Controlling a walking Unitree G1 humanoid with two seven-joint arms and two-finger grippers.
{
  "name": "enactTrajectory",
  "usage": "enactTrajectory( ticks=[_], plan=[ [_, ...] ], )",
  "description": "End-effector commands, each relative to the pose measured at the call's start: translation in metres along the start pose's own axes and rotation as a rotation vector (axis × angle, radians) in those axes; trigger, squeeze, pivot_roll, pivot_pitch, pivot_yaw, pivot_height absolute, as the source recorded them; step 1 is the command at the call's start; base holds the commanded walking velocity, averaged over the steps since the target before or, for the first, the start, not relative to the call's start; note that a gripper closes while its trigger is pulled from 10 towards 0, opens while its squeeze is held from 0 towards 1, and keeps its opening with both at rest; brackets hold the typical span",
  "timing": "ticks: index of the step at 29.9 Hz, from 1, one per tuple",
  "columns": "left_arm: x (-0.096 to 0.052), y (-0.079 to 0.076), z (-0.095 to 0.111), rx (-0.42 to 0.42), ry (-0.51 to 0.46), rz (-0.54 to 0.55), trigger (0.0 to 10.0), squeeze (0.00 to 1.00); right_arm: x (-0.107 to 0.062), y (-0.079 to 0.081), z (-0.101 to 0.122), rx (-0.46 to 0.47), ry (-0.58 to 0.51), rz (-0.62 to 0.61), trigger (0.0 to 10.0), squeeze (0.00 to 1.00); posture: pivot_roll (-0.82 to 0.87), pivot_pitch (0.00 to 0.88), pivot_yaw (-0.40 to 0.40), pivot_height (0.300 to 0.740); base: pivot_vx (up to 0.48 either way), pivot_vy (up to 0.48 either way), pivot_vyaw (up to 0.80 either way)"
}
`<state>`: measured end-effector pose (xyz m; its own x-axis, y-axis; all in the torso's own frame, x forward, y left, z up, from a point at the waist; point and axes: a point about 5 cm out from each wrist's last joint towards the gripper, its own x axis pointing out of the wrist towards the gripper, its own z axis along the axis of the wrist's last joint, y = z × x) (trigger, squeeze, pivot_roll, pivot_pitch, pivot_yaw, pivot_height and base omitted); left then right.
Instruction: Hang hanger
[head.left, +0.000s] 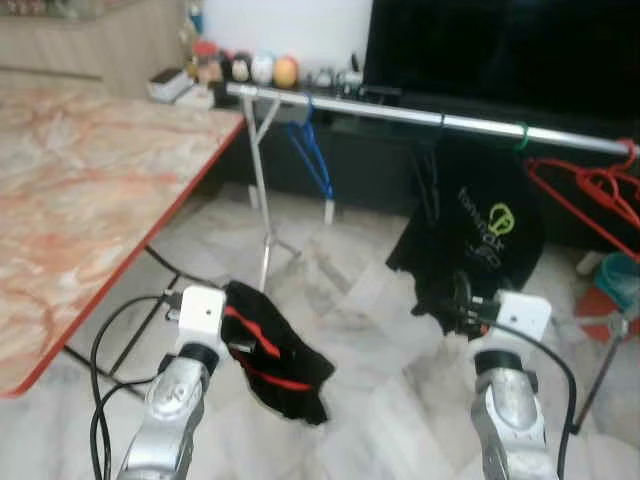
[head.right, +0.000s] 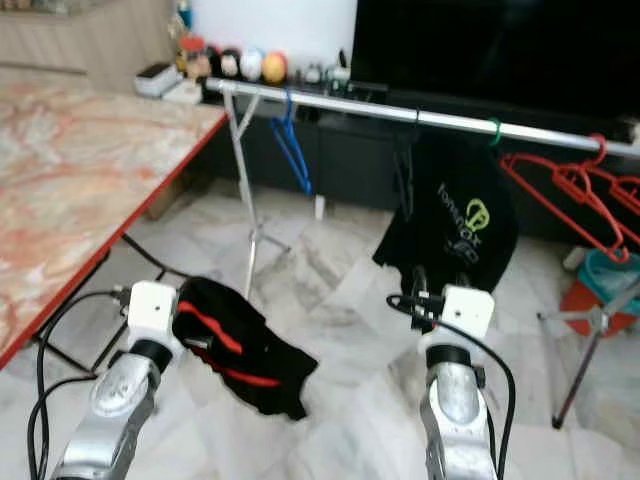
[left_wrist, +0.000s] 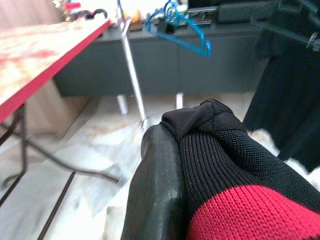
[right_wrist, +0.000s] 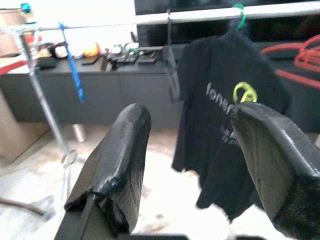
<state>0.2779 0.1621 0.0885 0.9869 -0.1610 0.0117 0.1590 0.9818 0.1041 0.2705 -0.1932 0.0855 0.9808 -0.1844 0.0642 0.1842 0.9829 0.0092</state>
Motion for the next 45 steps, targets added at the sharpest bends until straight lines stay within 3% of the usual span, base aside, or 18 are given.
enactTrajectory(
  ticks=[1,14,27,45],
  plan=[
    [0.0021,-0.001,0.0082,0.01,-0.038,-0.005,10.0,0.0,-0.0015,-0.005,-0.0022,-0.005,0.013,-0.014,10.0,0.0,0.0,0.02,-0.003,0.74,-0.262,0.0,0.0],
    [0.0009,0.0005,0.0073,0.013,-0.037,-0.008,10.0,0.0,-0.0046,-0.0047,-0.0053,-0.003,0.022,-0.017,10.0,0.0,0.0,0.0,-0.001,0.74,-0.263,0.0,0.0],
    [0.0006,0.0016,0.0057,0.004,-0.024,0.007,10.0,0.0,-0.0065,-0.0041,-0.0068,0.001,0.029,-0.017,10.0,0.0,0.0,0.0,0.002,0.74,0.0,0.0,0.0],
    [0.0028,0.0013,0.0075,-0.009,-0.026,0.019,10.0,0.0,-0.0046,-0.0034,-0.0053,0.007,0.026,-0.015,10.0,0.0,0.0,0.029,-0.005,0.74,0.0,0.369,0.0]
  ],
)
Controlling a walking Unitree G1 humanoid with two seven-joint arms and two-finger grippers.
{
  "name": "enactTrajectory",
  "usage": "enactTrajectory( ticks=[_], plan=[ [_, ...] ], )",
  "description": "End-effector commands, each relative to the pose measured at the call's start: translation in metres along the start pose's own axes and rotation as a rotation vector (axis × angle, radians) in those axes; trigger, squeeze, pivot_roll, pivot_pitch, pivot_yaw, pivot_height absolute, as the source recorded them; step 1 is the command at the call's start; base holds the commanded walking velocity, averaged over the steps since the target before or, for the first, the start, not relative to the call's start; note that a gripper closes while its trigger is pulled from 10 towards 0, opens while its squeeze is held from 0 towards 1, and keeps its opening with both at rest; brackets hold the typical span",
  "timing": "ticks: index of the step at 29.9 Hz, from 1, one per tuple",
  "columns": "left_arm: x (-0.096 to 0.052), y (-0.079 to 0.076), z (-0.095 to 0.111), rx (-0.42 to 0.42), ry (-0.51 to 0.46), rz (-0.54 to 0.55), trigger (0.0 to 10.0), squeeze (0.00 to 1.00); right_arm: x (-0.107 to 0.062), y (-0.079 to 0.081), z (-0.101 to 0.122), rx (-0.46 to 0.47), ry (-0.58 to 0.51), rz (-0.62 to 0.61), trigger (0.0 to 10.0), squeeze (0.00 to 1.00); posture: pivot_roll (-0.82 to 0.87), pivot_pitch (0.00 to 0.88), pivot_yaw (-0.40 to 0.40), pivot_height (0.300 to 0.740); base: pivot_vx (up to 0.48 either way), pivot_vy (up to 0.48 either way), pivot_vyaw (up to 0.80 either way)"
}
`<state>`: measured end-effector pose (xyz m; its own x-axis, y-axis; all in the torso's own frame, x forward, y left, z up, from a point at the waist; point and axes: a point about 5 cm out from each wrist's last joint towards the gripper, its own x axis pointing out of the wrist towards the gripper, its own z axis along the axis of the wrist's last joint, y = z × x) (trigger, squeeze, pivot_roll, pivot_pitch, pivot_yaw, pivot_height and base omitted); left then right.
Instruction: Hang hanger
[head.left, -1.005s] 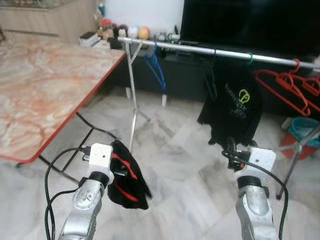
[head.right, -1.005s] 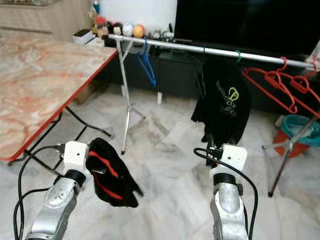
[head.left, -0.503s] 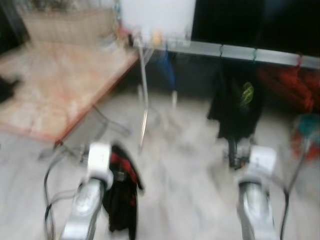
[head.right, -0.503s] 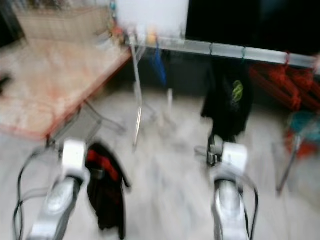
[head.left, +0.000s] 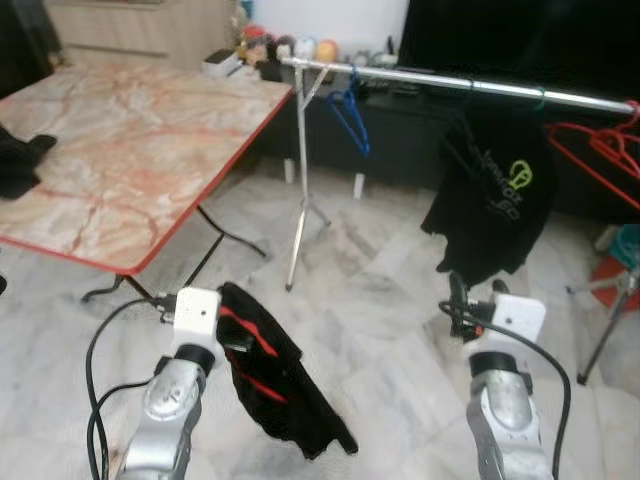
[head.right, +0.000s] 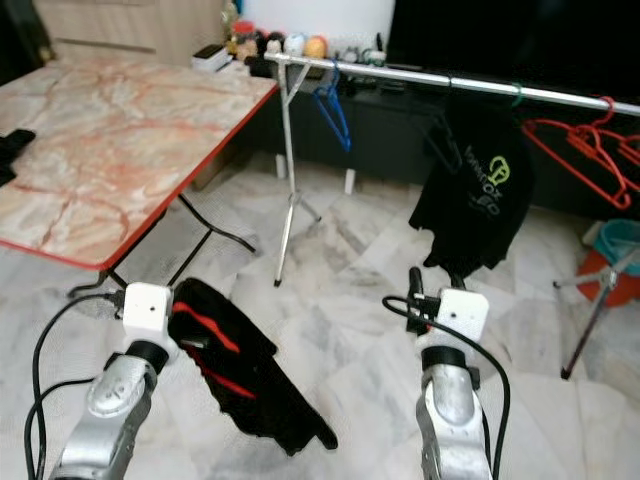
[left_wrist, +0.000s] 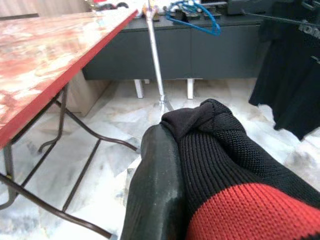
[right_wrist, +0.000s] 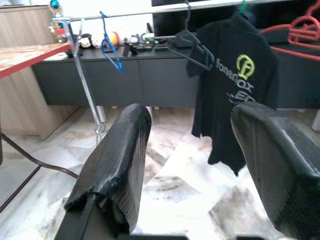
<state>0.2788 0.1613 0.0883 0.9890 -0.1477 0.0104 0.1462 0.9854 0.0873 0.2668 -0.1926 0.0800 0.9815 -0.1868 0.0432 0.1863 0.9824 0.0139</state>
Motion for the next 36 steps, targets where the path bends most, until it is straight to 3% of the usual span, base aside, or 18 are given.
enactTrajectory(
  ticks=[1,25,32,36],
  plan=[
    [0.0018,0.0016,0.0078,0.009,-0.029,0.006,10.0,0.0,-0.0005,-0.0034,-0.0001,0.003,0.005,-0.012,10.0,0.0,0.01,0.031,-0.005,0.74,0.0,0.48,0.0],
    [0.0026,0.0041,0.0087,0.012,-0.031,0.015,10.0,0.0,0.0008,-0.0028,-0.0032,0.003,0.028,-0.015,10.0,0.0,0.0,0.033,-0.004,0.74,0.0,0.48,0.0],
    [0.0031,0.0044,0.0089,0.016,-0.031,0.011,10.0,0.0,0.0008,-0.0011,-0.0046,0.005,0.035,-0.011,10.0,0.0,0.01,0.028,-0.001,0.74,0.0,0.471,-0.71],
    [0.0033,0.0043,0.0088,0.017,-0.031,0.008,10.0,0.0,0.0011,-0.0001,-0.0039,0.005,0.021,-0.009,10.0,0.0,0.01,0.024,0.001,0.74,0.0,0.413,0.0]
  ],
)
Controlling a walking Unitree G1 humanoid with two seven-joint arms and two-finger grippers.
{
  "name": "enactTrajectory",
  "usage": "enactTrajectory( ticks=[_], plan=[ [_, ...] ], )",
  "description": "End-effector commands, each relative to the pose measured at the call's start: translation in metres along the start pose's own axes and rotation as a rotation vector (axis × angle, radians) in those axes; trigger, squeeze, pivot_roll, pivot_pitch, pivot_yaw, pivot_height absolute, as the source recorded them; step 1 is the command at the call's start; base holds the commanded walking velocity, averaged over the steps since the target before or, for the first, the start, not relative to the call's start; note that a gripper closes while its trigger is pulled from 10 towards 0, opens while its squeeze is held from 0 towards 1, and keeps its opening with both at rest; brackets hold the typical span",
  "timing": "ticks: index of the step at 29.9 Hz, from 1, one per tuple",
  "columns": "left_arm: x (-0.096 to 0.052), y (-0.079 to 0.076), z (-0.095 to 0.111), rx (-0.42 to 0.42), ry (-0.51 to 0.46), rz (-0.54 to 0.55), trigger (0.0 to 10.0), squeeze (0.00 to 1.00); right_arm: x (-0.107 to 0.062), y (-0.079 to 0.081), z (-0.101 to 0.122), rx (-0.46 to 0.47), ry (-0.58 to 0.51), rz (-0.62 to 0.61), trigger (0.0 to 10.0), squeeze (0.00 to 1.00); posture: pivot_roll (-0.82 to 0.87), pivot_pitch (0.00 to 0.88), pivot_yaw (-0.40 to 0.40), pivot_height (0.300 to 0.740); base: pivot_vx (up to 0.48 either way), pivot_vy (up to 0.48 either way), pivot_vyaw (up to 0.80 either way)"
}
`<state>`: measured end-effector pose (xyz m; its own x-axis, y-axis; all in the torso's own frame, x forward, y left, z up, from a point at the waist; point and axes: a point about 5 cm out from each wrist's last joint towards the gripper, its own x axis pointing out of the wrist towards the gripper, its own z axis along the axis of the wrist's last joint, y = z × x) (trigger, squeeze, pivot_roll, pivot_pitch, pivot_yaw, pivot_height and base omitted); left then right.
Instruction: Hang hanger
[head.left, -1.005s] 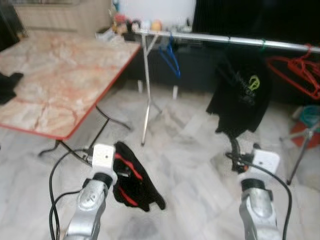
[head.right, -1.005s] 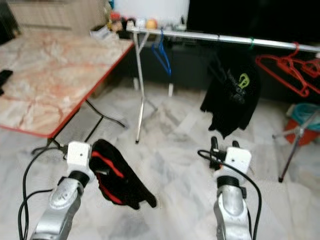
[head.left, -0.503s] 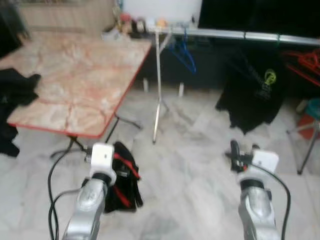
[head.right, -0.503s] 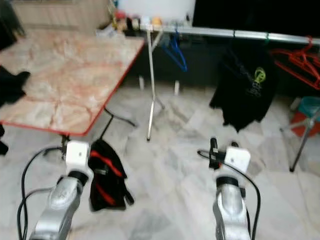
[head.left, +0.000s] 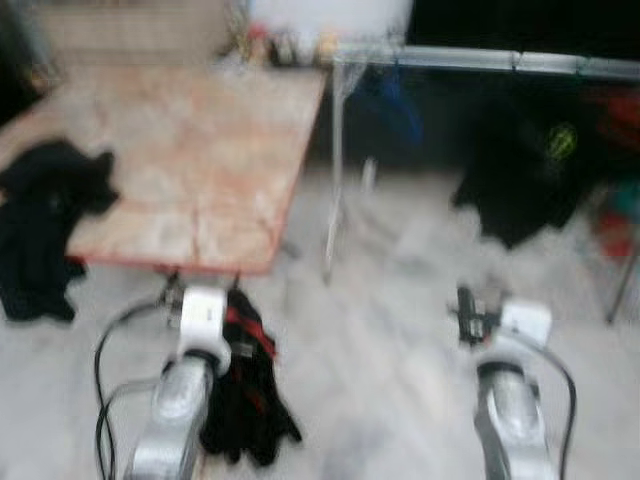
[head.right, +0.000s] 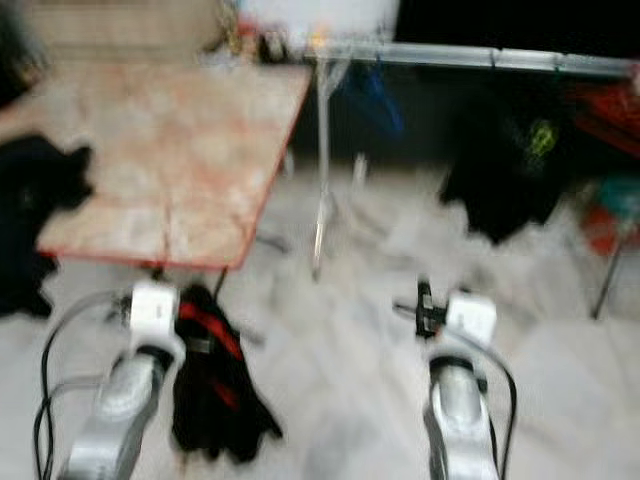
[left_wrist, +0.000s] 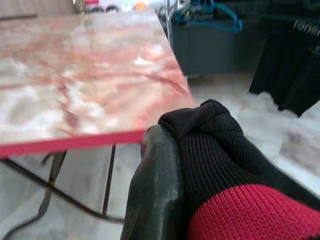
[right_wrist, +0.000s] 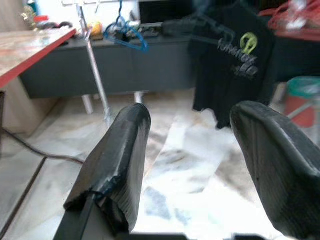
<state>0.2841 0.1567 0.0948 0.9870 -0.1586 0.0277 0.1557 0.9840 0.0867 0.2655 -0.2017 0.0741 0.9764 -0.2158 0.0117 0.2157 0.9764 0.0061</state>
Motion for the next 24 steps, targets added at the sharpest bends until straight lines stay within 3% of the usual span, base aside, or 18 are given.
enactTrajectory(
  ticks=[1,16,17,19,20,21,24],
  plan=[
    [-0.003,0.007,0.002,0.018,-0.013,0.016,10.0,0.0,0.0,0.009,0.002,0.011,-0.008,0.02,10.0,0.0,0.01,0.021,0.0,0.74,0.0,0.412,0.0],
    [-0.003,0.007,0.003,0.021,-0.017,0.012,10.0,0.0,-0.001,0.007,-0.01,0.011,0.047,0.013,10.0,0.0,0.01,0.015,-0.002,0.74,0.0,0.421,0.0],
    [-0.003,0.006,0.003,0.02,-0.017,0.012,10.0,0.0,-0.002,0.005,-0.018,0.029,0.089,-0.003,10.0,0.0,0.01,0.014,-0.003,0.74,0.0,0.405,0.0],
    [-0.002,0.006,0.003,0.018,-0.019,0.015,10.0,0.0,-0.01,-0.003,-0.054,0.062,0.301,-0.054,10.0,0.0,0.01,0.02,-0.004,0.74,0.0,0.403,0.0],
    [-0.002,0.006,0.003,0.018,-0.019,0.015,10.0,0.0,-0.01,-0.003,-0.054,0.062,0.301,-0.054,10.0,0.0,0.01,0.02,-0.004,0.74,0.0,0.401,0.0],
    [-0.002,0.006,0.003,0.018,-0.02,0.017,10.0,0.0,-0.019,-0.005,-0.078,0.052,0.445,-0.062,10.0,0.0,0.01,0.023,-0.006,0.74,0.0,0.375,0.0],
    [-0.002,0.006,0.004,0.019,-0.028,0.024,10.0,0.0,-0.036,-0.004,-0.109,0.076,0.622,-0.05,10.0,0.0,0.01,0.026,-0.01,0.74,0.0,0.107,0.0]
  ],
)
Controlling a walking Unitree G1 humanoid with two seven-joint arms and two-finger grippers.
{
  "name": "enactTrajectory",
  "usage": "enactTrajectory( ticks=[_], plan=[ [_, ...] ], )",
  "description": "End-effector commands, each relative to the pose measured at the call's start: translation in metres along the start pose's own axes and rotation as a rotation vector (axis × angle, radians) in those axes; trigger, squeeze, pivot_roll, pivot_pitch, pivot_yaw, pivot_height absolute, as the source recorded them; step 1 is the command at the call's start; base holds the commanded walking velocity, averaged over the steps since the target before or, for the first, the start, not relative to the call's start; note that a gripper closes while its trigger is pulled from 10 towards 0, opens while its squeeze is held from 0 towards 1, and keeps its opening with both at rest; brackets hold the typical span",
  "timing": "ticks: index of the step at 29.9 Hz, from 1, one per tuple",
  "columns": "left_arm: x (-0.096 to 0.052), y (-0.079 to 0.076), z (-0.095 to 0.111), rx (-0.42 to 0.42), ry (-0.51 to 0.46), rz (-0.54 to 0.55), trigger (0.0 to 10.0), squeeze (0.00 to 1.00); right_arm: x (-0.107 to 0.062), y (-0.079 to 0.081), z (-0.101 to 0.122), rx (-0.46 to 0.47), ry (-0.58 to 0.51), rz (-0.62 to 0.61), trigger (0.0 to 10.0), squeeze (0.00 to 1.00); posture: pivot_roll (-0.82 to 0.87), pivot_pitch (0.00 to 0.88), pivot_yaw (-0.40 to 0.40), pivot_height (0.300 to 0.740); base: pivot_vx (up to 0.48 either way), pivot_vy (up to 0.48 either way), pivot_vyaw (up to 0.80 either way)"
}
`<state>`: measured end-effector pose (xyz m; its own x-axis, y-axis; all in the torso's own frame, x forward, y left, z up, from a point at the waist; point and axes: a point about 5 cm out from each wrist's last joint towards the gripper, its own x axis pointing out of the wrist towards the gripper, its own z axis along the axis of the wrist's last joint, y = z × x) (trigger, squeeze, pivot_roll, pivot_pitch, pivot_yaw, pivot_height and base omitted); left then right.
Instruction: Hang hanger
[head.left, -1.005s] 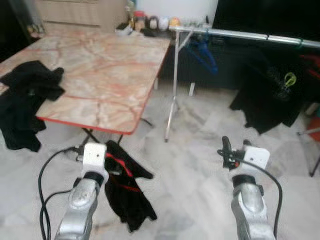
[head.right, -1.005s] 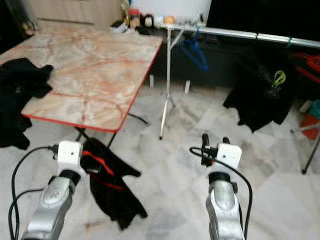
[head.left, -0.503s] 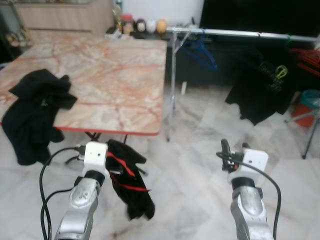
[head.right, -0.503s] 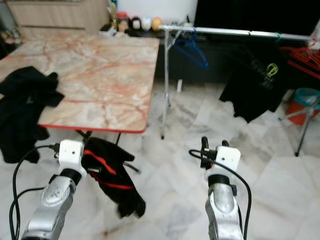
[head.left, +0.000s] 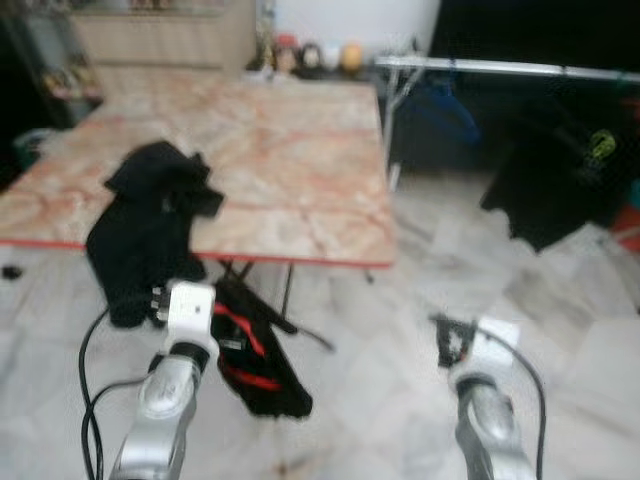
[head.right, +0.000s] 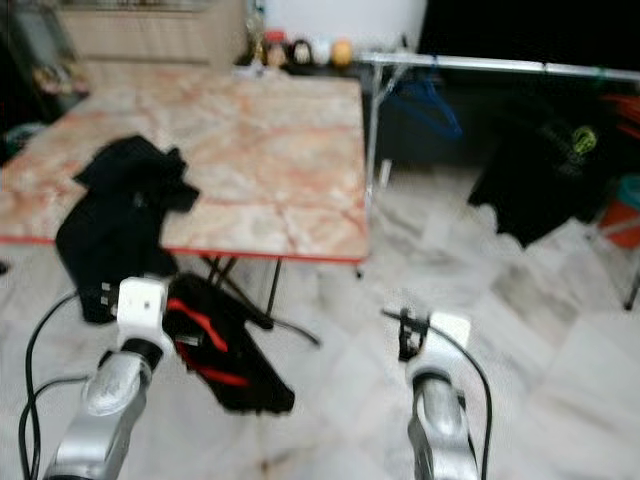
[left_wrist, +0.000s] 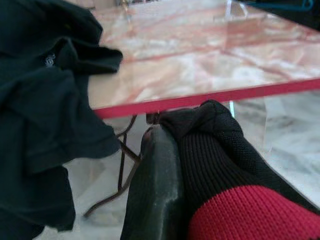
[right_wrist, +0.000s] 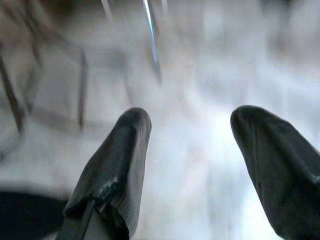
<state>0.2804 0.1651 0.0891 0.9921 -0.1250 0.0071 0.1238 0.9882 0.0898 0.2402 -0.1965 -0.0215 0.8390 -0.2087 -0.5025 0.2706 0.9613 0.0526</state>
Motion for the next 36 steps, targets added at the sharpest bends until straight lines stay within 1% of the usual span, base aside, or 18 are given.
enactTrajectory(
  ticks=[1,5,10,11,18,22,23,24,25,26,27,28,29,30,31,33,34,36],
  plan=[
    [0.003,-0.001,0.011,0.015,-0.052,-0.008,10.0,0.0,-0.001,-0.004,-0.016,0.015,0.085,-0.005,10.0,0.0,0.01,0.026,-0.01,0.74,0.0,0.0,0.0],
    [0.003,0.0,0.013,0.018,-0.063,-0.004,10.0,0.0,-0.003,-0.004,-0.034,-0.001,0.162,0.017,10.0,0.0,0.02,0.026,-0.01,0.74,0.0,0.0,0.0],
    [0.003,0.001,0.017,0.017,-0.082,-0.005,10.0,0.0,-0.003,-0.002,-0.042,-0.019,0.196,0.055,10.0,0.0,0.02,0.029,-0.01,0.74,0.0,0.0,0.0],
    [0.004,0.0,0.02,0.016,-0.095,-0.01,10.0,0.0,-0.003,-0.003,-0.046,-0.042,0.214,0.066,10.0,0.0,0.02,0.027,-0.011,0.74,0.0,0.0,0.0],
    [0.006,-0.004,0.035,0.012,-0.146,-0.024,10.0,0.0,-0.012,-0.006,-0.067,-0.077,0.292,0.1,10.0,0.0,0.03,0.028,-0.011,0.74,0.0,0.0,0.0],
    [0.008,-0.005,0.044,0.007,-0.174,-0.033,10.0,0.0,-0.017,-0.007,-0.076,-0.061,0.319,0.086,10.0,0.0,0.03,0.028,-0.011,0.74,0.0,0.0,0.0],
    [0.01,-0.005,0.053,0.012,-0.201,-0.032,10.0,0.0,-0.021,-0.007,-0.082,-0.073,0.349,0.075,10.0,0.0,0.03,0.027,-0.009,0.74,0.0,0.0,0.0],
    [0.014,-0.003,0.068,0.017,-0.259,-0.012,10.0,0.0,-0.023,-0.007,-0.087,-0.06,0.363,0.067,10.0,0.0,0.03,0.028,-0.008,0.74,0.0,0.0,0.0],
    [0.014,-0.003,0.068,0.017,-0.259,-0.012,10.0,0.0,-0.023,-0.007,-0.087,-0.06,0.363,0.067,10.0,0.0,0.03,0.028,-0.008,0.74,0.0,0.0,0.0],
    [0.017,0.0,0.084,0.017,-0.318,0.013,10.0,0.0,-0.024,-0.006,-0.088,-0.052,0.367,0.067,10.0,0.0,0.03,0.028,-0.008,0.74,0.0,0.0,0.0],
    [0.018,0.001,0.087,0.016,-0.329,0.018,10.0,0.0,-0.024,-0.006,-0.088,-0.052,0.368,0.068,10.0,0.0,0.03,0.028,-0.008,0.74,0.0,0.0,0.0],
    [0.022,0.004,0.107,0.016,-0.393,0.031,10.0,0.0,-0.024,-0.004,-0.088,-0.048,0.363,0.078,10.0,0.0,0.03,0.029,-0.01,0.74,0.0,0.0,0.0],
    [0.022,0.004,0.107,0.016,-0.393,0.031,10.0,0.0,-0.024,-0.004,-0.088,-0.048,0.363,0.078,10.0,0.0,0.03,0.029,-0.01,0.74,0.0,0.0,0.0],
    [0.025,0.004,0.128,0.019,-0.458,0.032,10.0,0.0,-0.025,-0.001,-0.089,-0.062,0.364,0.094,10.0,0.0,0.04,0.028,-0.011,0.74,0.0,0.0,0.0],
    [0.026,0.004,0.136,0.02,-0.485,0.029,10.0,0.0,-0.025,0.0,-0.089,-0.067,0.361,0.098,10.0,0.0,0.04,0.029,-0.009,0.74,0.0,0.0,0.0],
    [0.026,0.004,0.148,0.02,-0.523,0.027,10.0,0.0,-0.025,0.0,-0.089,-0.06,0.358,0.098,10.0,0.0,0.03,0.025,-0.008,0.74,0.0,0.0,0.0],
    [0.026,0.004,0.148,0.02,-0.523,0.027,10.0,0.0,-0.025,0.0,-0.089,-0.06,0.358,0.098,10.0,0.0,0.03,0.025,-0.008,0.74,0.0,0.0,0.0],
    [0.019,0.003,0.159,0.014,-0.561,0.024,10.0,0.0,-0.024,0.001,-0.087,-0.052,0.347,0.094,10.0,0.0,0.03,0.024,-0.007,0.74,0.0,0.0,0.0]
  ],
)
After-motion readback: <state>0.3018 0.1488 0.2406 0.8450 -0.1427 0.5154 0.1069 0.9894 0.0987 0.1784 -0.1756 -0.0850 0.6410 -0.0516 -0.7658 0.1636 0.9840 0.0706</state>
